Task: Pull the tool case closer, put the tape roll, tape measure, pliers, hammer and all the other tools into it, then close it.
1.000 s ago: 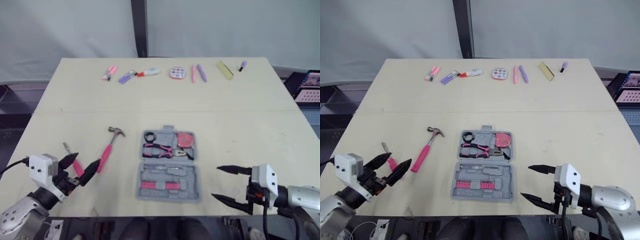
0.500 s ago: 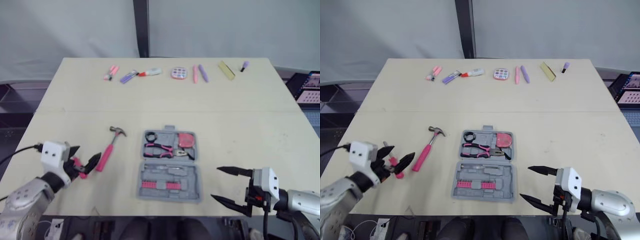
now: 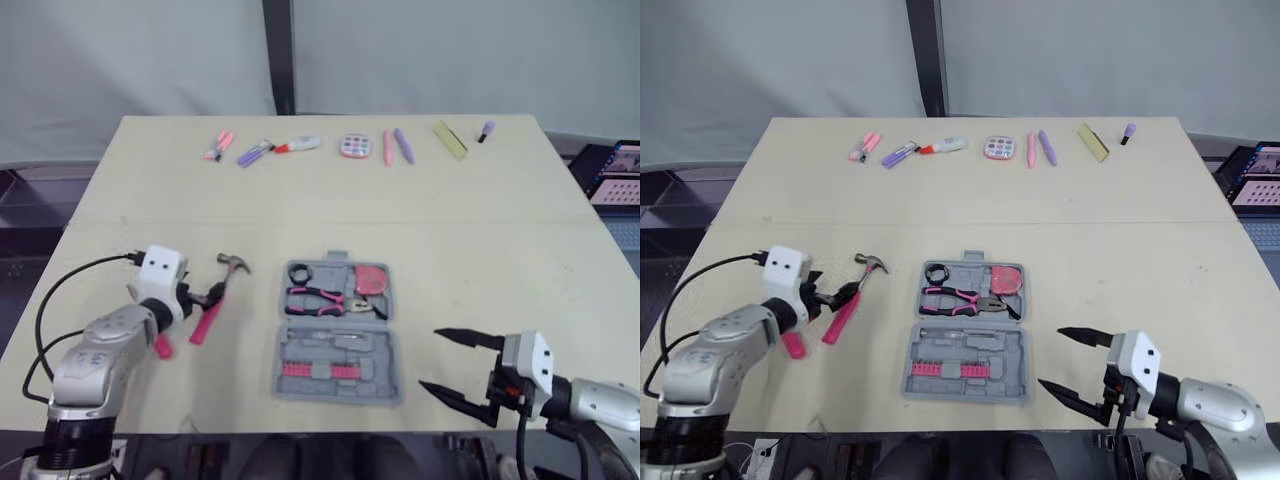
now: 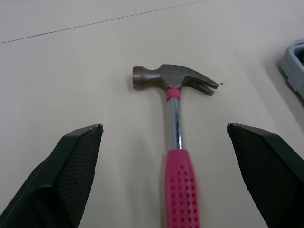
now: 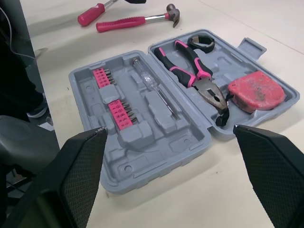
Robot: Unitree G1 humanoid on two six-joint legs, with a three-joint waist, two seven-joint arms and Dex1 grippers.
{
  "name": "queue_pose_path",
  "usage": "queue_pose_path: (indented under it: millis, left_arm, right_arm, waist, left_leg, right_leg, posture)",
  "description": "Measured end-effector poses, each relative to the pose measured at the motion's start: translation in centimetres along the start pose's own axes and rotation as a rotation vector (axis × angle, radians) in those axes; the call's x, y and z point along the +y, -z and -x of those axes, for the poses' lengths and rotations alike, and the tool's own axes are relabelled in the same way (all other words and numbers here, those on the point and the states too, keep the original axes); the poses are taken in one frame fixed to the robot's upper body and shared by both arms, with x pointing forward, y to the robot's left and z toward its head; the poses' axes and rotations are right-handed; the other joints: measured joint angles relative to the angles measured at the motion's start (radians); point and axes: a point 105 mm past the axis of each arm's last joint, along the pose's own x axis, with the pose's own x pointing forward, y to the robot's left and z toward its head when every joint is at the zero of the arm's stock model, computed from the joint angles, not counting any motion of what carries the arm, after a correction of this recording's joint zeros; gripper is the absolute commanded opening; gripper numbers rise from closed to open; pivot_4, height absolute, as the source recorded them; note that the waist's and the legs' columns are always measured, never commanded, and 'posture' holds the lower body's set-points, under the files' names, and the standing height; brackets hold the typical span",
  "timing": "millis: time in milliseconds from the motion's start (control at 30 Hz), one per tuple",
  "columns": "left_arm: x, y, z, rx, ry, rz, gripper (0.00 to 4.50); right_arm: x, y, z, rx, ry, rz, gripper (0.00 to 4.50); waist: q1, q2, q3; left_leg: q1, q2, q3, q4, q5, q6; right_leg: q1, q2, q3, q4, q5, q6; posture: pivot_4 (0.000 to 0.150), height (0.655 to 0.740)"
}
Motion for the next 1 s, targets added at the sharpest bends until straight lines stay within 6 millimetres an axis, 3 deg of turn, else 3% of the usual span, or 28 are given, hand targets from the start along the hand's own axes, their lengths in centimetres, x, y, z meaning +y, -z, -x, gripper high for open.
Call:
queue_pose_path:
  millis: [133,567,700,1000]
  left_arm:
    - [-1.0,0.2,-0.7,0.026,0.018,0.001,4.5]
    - [-0.6,0.4,-3.7,0.116,-0.023,-0.012,4.5]
    - [-1.3,0.9,-4.7,0.135,0.007,-0.007,4.5]
    - [-1.7,0.5,-5.5,0.121,0.015,-0.017,4.5]
  right_arm:
    - [-0.1,-0.1,0.0,0.0,0.001,0.005,4.48]
    - [-0.9,-0.5,-0.2,0.008,0.001,0.036,4.48]
    - [-1.0,-0.5,-0.2,0.012,0.001,0.034,4.48]
    - [-1.2,-0.7,-0.3,0.01,0.0,0.038,4.48]
  waist:
    - [0.0,0.0,0.0]
    - [0.001,0.0,0.0]
    - [0.001,-0.001,0.0]
    - [0.002,-0.001,0.0]
  left_leg:
    - [0.0,0.0,0.0,0.0,0.0,0.0]
    - [0.0,-0.001,-0.001,0.003,0.0,0.0]
    - [-0.001,-0.001,0.0,0.004,0.0,0.0]
    - [-0.001,-0.001,-0.001,0.005,0.0,0.001]
  right_leg:
    - [0.0,0.0,0.0,0.0,0.0,0.0]
    - [-0.001,0.0,-0.001,0.003,0.0,0.0]
    - [-0.001,0.0,-0.001,0.004,0.0,0.0]
    - [-0.001,0.0,-0.001,0.004,0.0,0.0]
  posture:
    - [0.15,0.74]
    - [0.15,0.74]
    - [0.15,0.74]
    - [0.15,0.74]
